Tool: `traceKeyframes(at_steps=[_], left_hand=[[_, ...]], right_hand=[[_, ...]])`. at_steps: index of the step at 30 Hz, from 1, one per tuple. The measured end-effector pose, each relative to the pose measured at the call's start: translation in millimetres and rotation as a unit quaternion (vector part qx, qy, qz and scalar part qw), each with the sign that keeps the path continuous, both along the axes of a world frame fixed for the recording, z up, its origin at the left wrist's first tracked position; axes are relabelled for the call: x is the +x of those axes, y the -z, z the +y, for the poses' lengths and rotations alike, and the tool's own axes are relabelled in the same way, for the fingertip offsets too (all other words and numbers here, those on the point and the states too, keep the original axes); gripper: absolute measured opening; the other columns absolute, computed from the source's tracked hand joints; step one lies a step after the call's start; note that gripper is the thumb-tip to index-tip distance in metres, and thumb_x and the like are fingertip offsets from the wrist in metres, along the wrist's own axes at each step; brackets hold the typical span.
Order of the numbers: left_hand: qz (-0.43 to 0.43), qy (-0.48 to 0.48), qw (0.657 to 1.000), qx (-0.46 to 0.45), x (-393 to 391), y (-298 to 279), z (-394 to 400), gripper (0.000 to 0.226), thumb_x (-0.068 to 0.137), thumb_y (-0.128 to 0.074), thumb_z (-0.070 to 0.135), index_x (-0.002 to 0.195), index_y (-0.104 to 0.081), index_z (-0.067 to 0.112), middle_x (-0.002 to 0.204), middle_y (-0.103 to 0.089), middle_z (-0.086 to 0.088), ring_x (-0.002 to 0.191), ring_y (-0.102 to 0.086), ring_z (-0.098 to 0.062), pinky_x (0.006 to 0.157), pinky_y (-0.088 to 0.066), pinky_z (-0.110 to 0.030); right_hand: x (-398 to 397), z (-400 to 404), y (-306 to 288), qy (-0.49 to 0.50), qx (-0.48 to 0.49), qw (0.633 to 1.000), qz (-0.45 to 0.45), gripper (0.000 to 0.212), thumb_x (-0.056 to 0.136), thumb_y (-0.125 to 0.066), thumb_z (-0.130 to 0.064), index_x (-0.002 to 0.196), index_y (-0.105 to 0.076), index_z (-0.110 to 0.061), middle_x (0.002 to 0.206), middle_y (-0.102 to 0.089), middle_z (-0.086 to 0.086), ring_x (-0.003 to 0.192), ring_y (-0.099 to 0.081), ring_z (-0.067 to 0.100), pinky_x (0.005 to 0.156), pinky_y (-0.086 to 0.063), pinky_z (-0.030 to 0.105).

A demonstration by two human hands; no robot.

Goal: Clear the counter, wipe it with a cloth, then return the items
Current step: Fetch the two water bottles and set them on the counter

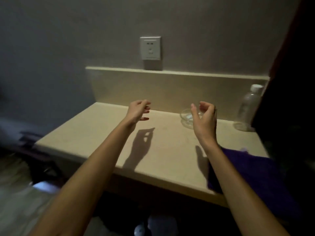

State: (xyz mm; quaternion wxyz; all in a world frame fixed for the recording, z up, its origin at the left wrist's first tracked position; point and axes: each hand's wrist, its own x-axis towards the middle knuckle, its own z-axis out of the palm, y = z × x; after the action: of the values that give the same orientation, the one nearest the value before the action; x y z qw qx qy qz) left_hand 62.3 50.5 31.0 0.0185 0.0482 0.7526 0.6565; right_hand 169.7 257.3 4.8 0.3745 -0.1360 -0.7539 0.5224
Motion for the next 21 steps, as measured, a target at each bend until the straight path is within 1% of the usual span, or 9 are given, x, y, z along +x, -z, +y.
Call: traceKeyframes(at_steps=[4, 8, 11, 13, 15, 17, 18, 19, 21], left_hand=[[0.034, -0.077, 0.996, 0.022, 63, 15, -118, 0.033, 0.106, -0.049, 0.027, 0.123, -0.070, 0.008, 0.110, -0.069, -0.008, 0.097, -0.065, -0.015, 0.080, -0.061, -0.039], [0.012, -0.205, 0.977, 0.051, 144, 70, -270, 0.027, 0.109, -0.042, 0.023, 0.120, -0.065, 0.013, 0.102, -0.068, -0.004, 0.087, -0.065, -0.010, 0.063, -0.056, -0.024], [-0.057, -0.321, 0.944, 0.055, 234, 138, -368, 0.028, 0.108, -0.041, 0.020, 0.122, -0.064, 0.012, 0.096, -0.067, -0.002, 0.079, -0.062, -0.008, 0.062, -0.052, -0.024], [-0.131, -0.370, 0.918, 0.054, 300, 200, -416, 0.030, 0.107, -0.041, 0.023, 0.122, -0.065, 0.013, 0.093, -0.068, -0.001, 0.076, -0.062, -0.008, 0.062, -0.051, -0.025], [-0.220, -0.395, 0.888, 0.077, 368, 265, -446, 0.031, 0.108, -0.040, 0.024, 0.121, -0.065, 0.011, 0.091, -0.068, -0.002, 0.071, -0.064, -0.008, 0.056, -0.051, -0.023], [-0.302, -0.429, 0.843, 0.118, 436, 327, -456, 0.033, 0.109, -0.038, 0.022, 0.117, -0.066, 0.006, 0.084, -0.067, -0.003, 0.061, -0.065, -0.008, 0.046, -0.050, -0.018], [-0.333, -0.449, 0.818, 0.138, 471, 356, -455, 0.036, 0.109, -0.036, 0.020, 0.121, -0.065, 0.001, 0.079, -0.068, -0.003, 0.058, -0.065, -0.009, 0.046, -0.051, -0.018], [-0.364, -0.462, 0.792, 0.161, 502, 384, -449, 0.040, 0.110, -0.035, 0.021, 0.128, -0.061, -0.004, 0.078, -0.070, -0.004, 0.060, -0.065, -0.012, 0.050, -0.052, -0.020], [-0.433, -0.462, 0.743, 0.216, 565, 436, -428, 0.046, 0.111, -0.034, 0.027, 0.136, -0.055, -0.006, 0.099, -0.071, -0.016, 0.073, -0.064, -0.020, 0.066, -0.052, -0.029]], right_hand=[[8, -109, 8, -0.162, -0.029, 0.986, -0.020, 0.034, 0.100, -0.063, -0.037, 0.126, -0.058, -0.016, 0.123, -0.064, -0.001, 0.114, -0.062, 0.011, 0.102, -0.051, 0.032], [44, -222, 37, -0.300, -0.052, 0.950, -0.067, 0.029, 0.102, -0.062, -0.033, 0.127, -0.060, -0.017, 0.120, -0.065, -0.009, 0.109, -0.062, 0.000, 0.091, -0.050, 0.013], [79, -301, 87, -0.394, -0.038, 0.912, -0.104, 0.023, 0.101, -0.063, -0.027, 0.121, -0.065, -0.017, 0.112, -0.068, -0.009, 0.101, -0.062, -0.009, 0.084, -0.044, 0.004], [103, -347, 135, -0.458, -0.009, 0.873, -0.166, 0.022, 0.100, -0.065, -0.026, 0.119, -0.066, -0.016, 0.111, -0.069, -0.006, 0.100, -0.063, -0.007, 0.085, -0.046, 0.008], [130, -387, 192, -0.515, 0.030, 0.816, -0.259, 0.025, 0.099, -0.067, -0.026, 0.120, -0.067, -0.013, 0.113, -0.071, 0.001, 0.104, -0.067, 0.007, 0.089, -0.052, 0.021], [154, -413, 261, -0.546, 0.062, 0.756, -0.357, 0.027, 0.098, -0.068, -0.021, 0.121, -0.067, -0.007, 0.115, -0.072, 0.010, 0.108, -0.068, 0.021, 0.094, -0.054, 0.032], [167, -419, 294, -0.550, 0.085, 0.727, -0.401, 0.028, 0.098, -0.069, -0.020, 0.121, -0.067, -0.005, 0.116, -0.072, 0.014, 0.109, -0.067, 0.025, 0.092, -0.054, 0.033], [178, -420, 326, -0.554, 0.108, 0.699, -0.439, 0.029, 0.097, -0.069, -0.020, 0.121, -0.067, -0.004, 0.117, -0.071, 0.016, 0.109, -0.067, 0.026, 0.088, -0.053, 0.031], [195, -412, 376, -0.551, 0.128, 0.651, -0.505, 0.027, 0.098, -0.069, -0.021, 0.119, -0.067, -0.005, 0.118, -0.070, 0.017, 0.107, -0.067, 0.029, 0.079, -0.053, 0.030]])
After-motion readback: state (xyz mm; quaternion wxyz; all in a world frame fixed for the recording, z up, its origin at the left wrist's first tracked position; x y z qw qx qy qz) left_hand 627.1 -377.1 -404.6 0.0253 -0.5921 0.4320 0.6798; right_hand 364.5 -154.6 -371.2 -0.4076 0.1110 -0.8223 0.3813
